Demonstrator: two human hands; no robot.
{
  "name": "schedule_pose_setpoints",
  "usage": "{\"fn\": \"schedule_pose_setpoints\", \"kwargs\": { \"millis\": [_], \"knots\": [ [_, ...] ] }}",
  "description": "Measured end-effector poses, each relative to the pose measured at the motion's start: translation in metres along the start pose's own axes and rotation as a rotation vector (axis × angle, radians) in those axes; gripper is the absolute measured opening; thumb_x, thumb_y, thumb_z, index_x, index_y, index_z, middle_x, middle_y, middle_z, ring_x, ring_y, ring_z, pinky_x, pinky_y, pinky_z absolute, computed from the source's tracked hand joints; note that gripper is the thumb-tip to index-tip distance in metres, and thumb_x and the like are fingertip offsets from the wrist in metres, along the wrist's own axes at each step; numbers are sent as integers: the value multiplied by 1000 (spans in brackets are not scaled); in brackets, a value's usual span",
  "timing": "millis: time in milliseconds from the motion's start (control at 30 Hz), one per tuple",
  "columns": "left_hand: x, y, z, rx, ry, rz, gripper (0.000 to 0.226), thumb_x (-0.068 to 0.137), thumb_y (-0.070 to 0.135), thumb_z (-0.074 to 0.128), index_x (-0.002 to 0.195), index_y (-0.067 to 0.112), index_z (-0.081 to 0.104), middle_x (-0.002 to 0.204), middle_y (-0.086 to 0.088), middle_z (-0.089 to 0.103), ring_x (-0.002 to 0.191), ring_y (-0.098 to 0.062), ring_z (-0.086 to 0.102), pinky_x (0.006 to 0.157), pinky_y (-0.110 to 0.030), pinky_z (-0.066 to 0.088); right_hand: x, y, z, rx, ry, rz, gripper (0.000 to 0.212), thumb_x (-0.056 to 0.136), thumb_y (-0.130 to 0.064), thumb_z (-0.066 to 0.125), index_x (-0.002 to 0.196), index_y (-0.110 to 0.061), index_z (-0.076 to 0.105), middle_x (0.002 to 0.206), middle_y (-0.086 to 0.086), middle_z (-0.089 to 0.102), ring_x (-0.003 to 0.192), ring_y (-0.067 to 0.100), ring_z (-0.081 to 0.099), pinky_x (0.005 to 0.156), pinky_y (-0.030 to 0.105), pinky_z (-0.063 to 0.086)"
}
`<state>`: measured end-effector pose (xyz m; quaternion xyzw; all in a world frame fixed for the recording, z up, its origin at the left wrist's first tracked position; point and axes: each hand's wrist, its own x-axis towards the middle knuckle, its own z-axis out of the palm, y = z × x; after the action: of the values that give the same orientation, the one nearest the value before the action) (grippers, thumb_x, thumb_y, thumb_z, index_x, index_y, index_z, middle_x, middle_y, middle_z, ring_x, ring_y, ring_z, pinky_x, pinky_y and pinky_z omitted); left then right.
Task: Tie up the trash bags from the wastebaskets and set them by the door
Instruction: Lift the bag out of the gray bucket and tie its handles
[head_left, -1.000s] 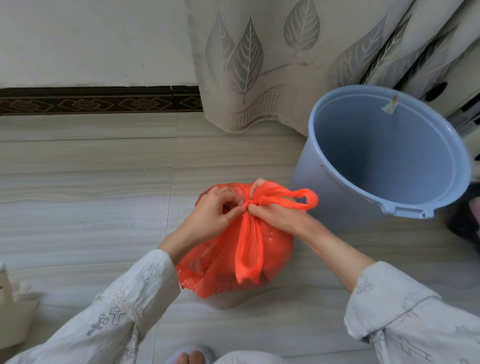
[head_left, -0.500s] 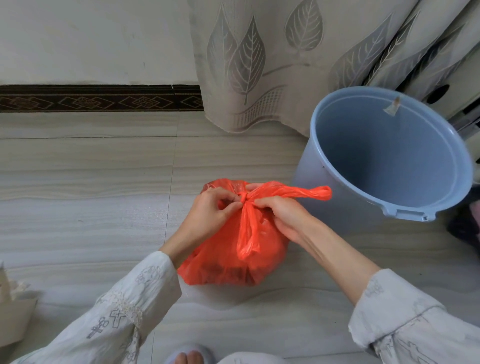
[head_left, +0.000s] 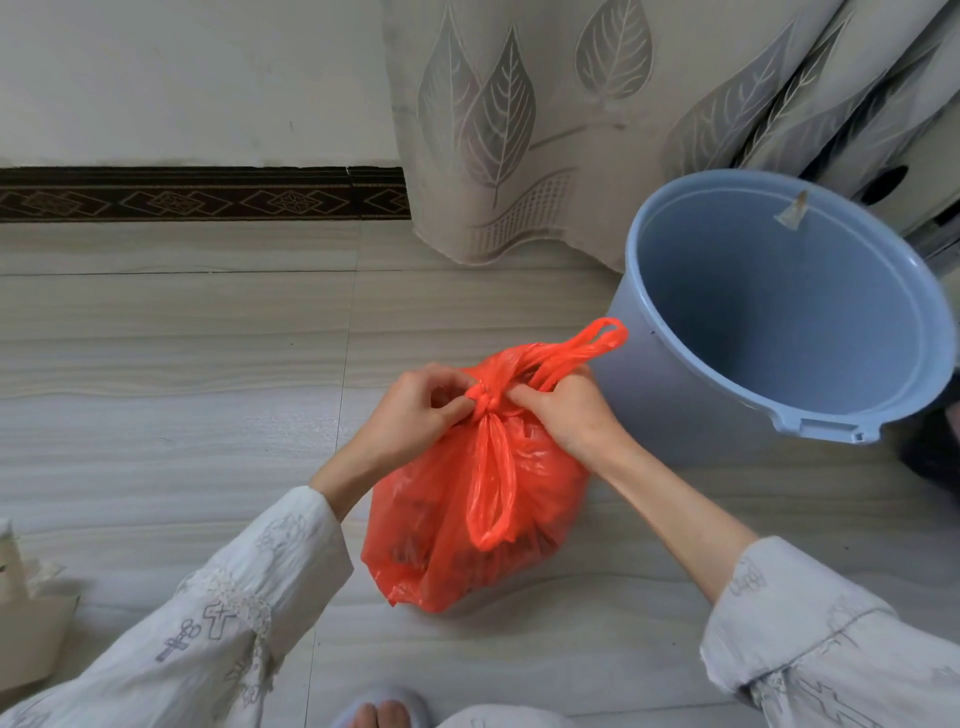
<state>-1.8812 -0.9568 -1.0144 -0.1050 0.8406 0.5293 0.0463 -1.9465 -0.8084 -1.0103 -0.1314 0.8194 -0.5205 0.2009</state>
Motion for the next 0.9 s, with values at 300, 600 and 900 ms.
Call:
{"fn": "schedule_pose_setpoints", "kwargs": {
  "millis": [300,600,900],
  "knots": [
    [-4,-1,-6,664,-5,365,22,80,29,30,80,14,47,75,-4,49,72,-23,44,66,-28,26,3,-5,-9,399,-141,190,18,93,-15,48,85,-10,62,83,10,70,80,20,66,78,32,53],
    [-3,6,-25,1037,28,550,18,76,22,36,67,10,47,65,-7,52,66,-28,48,63,-32,27,16,-23,-18,815,-41,368,38,98,-16,28,61,-14,35,32,-4,40,40,14,53,32,15,29],
    [-54,55,-56,1055,-103,425,16,71,23,38,64,12,46,64,-6,54,69,-19,32,62,-31,27,-20,-64,-55,642,-34,524,36,98,-24,29,62,-19,29,33,-13,24,32,4,35,28,12,13]
  ]
}}
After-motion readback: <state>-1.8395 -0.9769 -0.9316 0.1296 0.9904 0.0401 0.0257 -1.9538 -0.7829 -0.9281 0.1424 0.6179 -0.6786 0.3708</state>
